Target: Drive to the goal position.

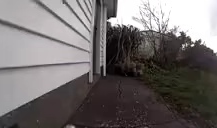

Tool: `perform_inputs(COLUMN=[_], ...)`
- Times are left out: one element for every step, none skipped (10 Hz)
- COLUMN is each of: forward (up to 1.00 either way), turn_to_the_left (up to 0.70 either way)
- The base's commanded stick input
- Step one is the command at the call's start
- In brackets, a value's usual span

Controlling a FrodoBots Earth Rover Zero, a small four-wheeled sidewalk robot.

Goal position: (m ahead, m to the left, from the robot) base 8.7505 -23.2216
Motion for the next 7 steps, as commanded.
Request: perform_inputs(forward=[-0.70, -0.70, -0.70, -0.70, -0.70, -0.68, -0.50], turn_to_the_left=[0.00, 0.00, 0.00, 0.00, 0.00, 0.00, 0.00])
